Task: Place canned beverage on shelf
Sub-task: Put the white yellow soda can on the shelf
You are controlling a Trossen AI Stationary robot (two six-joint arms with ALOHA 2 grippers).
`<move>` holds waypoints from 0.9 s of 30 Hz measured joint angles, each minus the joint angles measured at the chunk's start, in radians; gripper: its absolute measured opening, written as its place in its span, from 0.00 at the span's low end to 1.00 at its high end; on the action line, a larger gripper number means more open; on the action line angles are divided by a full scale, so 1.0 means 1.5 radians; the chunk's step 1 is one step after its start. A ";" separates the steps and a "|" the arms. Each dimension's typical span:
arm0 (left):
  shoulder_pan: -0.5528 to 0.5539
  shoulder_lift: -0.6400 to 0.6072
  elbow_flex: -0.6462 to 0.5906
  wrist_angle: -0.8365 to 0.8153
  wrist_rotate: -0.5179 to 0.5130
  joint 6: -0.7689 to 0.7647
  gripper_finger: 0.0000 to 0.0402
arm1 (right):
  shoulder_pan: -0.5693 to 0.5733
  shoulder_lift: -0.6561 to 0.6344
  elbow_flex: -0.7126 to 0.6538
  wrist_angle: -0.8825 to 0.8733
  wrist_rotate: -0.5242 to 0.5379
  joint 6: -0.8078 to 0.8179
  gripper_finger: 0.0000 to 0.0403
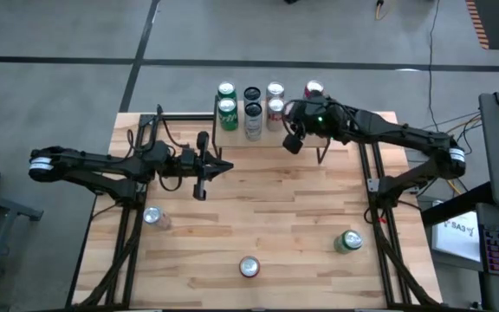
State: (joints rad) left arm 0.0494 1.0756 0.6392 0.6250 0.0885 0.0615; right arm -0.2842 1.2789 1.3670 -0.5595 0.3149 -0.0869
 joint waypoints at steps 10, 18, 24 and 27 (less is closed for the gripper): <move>-0.010 0.000 0.000 -0.004 0.001 -0.074 0.00 | 0.095 -0.019 0.000 -0.053 -0.002 0.031 0.02; -0.020 -0.003 0.067 -0.117 0.005 -0.106 0.00 | 0.162 -0.028 0.000 -0.082 -0.002 0.036 0.02; -0.023 0.005 0.188 -0.412 0.000 -0.118 0.00 | 0.199 -0.042 0.000 -0.129 -0.002 0.047 0.02; -0.024 0.016 0.252 -0.573 -0.021 -0.118 0.00 | 0.211 -0.049 0.000 -0.179 -0.003 0.064 0.02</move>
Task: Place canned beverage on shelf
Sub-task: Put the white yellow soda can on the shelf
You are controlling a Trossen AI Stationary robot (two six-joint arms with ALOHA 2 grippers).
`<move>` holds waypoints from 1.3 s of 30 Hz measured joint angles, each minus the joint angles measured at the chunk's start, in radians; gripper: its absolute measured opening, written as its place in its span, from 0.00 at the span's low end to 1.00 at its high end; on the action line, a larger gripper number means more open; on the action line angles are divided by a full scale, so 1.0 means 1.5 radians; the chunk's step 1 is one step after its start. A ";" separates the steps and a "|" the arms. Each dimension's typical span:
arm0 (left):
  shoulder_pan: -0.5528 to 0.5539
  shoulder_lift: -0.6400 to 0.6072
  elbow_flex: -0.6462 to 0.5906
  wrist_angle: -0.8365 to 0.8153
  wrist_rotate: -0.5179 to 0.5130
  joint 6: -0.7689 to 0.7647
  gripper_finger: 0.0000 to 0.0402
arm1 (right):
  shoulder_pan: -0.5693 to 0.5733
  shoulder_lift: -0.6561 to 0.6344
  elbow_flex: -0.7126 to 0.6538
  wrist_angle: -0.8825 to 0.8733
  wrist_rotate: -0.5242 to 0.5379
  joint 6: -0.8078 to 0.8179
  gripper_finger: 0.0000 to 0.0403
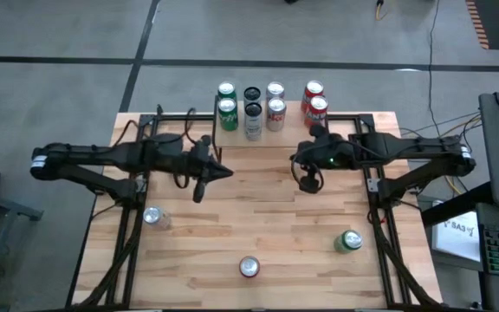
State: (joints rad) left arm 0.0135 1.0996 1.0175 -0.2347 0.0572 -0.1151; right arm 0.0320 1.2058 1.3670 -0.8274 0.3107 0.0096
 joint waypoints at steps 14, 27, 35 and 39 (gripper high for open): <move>0.001 0.098 0.187 -0.629 -0.197 -0.106 0.00 | 0.011 -0.006 0.000 -0.104 -0.002 0.052 0.02; 0.056 0.134 0.179 -0.869 -0.215 -0.221 0.00 | 0.011 -0.005 -0.001 -0.084 -0.002 0.028 0.02; 0.112 0.072 0.176 -0.885 -0.183 -0.130 0.00 | 0.011 -0.004 -0.001 -0.084 -0.002 0.028 0.02; 0.177 0.049 0.176 -0.889 -0.192 -0.149 0.00 | 0.011 -0.004 -0.002 -0.082 -0.002 0.027 0.02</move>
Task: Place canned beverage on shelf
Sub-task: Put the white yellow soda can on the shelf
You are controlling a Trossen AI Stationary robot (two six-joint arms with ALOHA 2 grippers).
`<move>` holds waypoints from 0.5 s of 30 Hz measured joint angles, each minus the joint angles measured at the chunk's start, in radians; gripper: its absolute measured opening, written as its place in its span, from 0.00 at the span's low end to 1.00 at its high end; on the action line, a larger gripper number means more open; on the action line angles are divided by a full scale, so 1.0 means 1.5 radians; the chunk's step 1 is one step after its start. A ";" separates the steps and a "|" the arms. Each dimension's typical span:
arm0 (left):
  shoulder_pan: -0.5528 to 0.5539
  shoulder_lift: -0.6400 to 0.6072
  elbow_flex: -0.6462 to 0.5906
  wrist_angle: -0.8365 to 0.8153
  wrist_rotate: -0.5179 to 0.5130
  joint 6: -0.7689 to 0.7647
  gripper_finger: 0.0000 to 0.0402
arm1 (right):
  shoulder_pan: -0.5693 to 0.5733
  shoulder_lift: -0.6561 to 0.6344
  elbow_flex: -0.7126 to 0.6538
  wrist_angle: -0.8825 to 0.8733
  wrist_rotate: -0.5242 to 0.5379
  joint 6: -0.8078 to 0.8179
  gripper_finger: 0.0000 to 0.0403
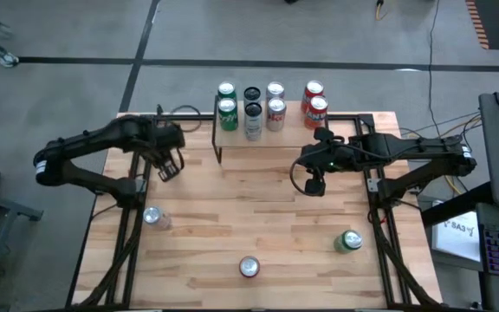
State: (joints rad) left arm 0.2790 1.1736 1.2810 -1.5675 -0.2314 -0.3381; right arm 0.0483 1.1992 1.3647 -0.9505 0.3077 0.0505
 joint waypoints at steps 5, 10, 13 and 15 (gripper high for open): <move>0.056 -0.016 0.000 0.012 -0.033 -0.002 0.00 | 0.000 0.000 0.000 0.004 0.000 0.000 0.02; 0.082 -0.018 0.000 0.012 -0.033 0.007 0.00 | 0.000 0.000 0.000 0.004 0.000 0.000 0.02; 0.084 -0.017 -0.001 0.000 -0.032 0.027 0.00 | 0.000 0.000 -0.002 0.004 0.000 -0.005 0.02; 0.087 -0.018 -0.001 -0.002 -0.025 0.039 0.00 | 0.000 0.000 -0.003 0.005 0.000 -0.007 0.02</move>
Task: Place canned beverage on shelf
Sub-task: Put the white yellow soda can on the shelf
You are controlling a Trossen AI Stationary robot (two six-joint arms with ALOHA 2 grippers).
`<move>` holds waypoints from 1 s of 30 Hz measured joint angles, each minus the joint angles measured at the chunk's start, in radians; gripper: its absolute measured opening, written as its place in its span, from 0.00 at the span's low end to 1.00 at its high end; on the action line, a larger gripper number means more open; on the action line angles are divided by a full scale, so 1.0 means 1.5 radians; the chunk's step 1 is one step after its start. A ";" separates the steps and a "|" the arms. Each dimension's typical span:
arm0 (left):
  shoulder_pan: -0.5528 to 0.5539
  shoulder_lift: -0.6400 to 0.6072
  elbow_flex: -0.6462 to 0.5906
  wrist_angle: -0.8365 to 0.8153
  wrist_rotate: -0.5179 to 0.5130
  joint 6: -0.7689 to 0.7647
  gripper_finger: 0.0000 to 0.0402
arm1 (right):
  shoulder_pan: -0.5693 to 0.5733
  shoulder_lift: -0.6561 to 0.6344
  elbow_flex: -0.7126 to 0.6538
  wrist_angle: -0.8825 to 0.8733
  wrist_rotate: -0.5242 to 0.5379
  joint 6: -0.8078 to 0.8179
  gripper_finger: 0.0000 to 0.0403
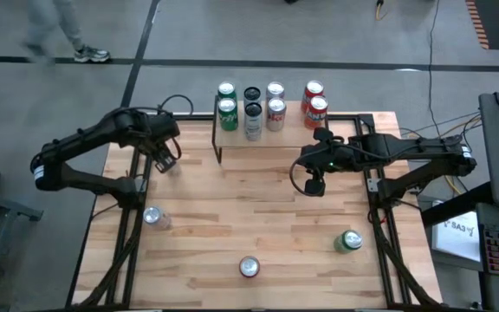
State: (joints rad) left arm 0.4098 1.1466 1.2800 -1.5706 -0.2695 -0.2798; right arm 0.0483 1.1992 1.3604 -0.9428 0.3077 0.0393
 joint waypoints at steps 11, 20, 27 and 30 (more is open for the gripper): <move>0.018 -0.003 0.000 0.002 0.052 0.002 0.00 | 0.000 0.000 -0.004 0.001 0.000 0.001 0.02; 0.017 -0.003 0.000 0.005 0.000 -0.037 0.17 | 0.000 0.000 -0.005 0.001 0.000 0.001 0.02; 0.017 -0.003 0.000 0.011 -0.002 -0.065 0.46 | 0.000 0.000 -0.005 0.001 0.000 0.001 0.02; 0.017 -0.003 0.000 0.012 -0.002 -0.067 0.59 | 0.000 0.000 -0.005 0.001 0.000 -0.001 0.02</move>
State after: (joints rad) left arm 0.4355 1.1427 1.2800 -1.5528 -0.2726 -0.3798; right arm 0.0483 1.1995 1.3533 -0.9409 0.3077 0.0375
